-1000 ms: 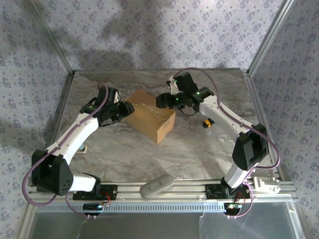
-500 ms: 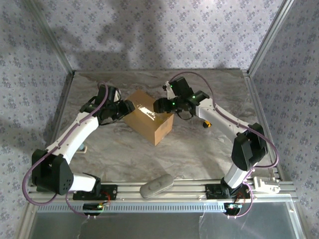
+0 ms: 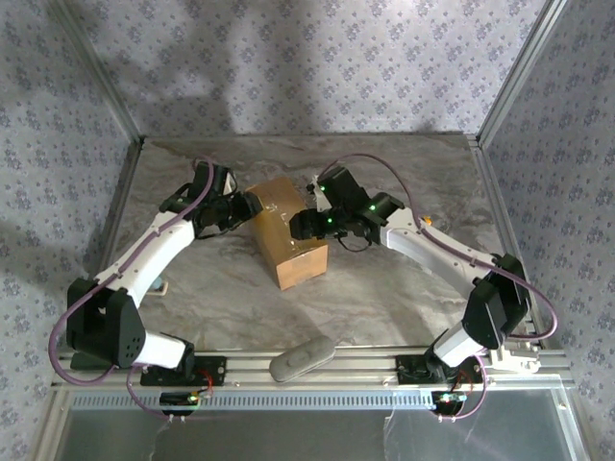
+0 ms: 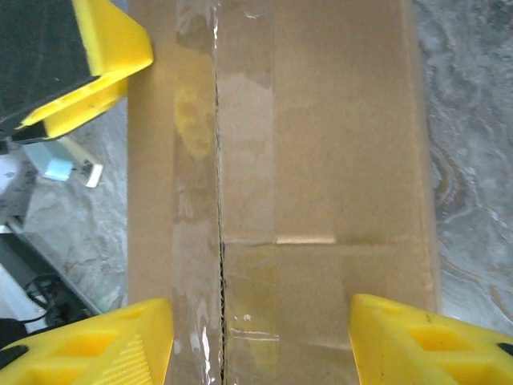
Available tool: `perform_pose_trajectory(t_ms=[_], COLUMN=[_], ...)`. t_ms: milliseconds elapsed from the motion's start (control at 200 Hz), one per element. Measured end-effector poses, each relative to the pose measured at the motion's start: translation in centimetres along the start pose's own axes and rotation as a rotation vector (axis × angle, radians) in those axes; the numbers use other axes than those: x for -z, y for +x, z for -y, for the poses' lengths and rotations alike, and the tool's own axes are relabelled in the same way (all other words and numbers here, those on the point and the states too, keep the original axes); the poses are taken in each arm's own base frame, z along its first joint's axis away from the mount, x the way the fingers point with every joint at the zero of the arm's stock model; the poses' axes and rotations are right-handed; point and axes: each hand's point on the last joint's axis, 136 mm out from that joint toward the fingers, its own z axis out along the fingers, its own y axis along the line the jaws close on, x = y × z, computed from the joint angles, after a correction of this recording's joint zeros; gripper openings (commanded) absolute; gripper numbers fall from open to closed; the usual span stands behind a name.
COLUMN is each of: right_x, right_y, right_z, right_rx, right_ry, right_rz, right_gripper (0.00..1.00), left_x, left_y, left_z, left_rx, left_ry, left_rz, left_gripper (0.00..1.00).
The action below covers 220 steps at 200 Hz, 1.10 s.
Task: Unpack the express box
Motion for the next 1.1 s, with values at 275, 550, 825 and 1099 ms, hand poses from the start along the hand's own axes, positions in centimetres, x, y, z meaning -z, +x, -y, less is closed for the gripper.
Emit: perform_pose_trajectory(t_ms=[275, 550, 825, 1099], right_x=[0.9, -3.2, -4.2, -4.6], right_y=[-3.1, -3.8, -3.3, -3.3], right_z=[-0.6, 0.3, 0.9, 1.4], right_rx=[0.097, 0.206, 0.292, 0.363], right_ry=[0.158, 0.303, 0.407, 0.546], right_rz=[0.057, 0.0, -0.013, 0.001], right_gripper=[0.62, 0.64, 0.65, 0.67], left_x=[-0.1, -0.8, -1.3, -1.5], left_y=[0.7, 1.1, 1.2, 1.3], left_z=[0.5, -0.4, -0.8, -0.9], left_rx=[-0.01, 0.008, 0.032, 0.033], left_ry=[0.006, -0.02, -0.007, 0.004], left_rz=[-0.013, -0.021, -0.006, 0.001], left_gripper=[0.48, 0.48, 0.47, 0.47])
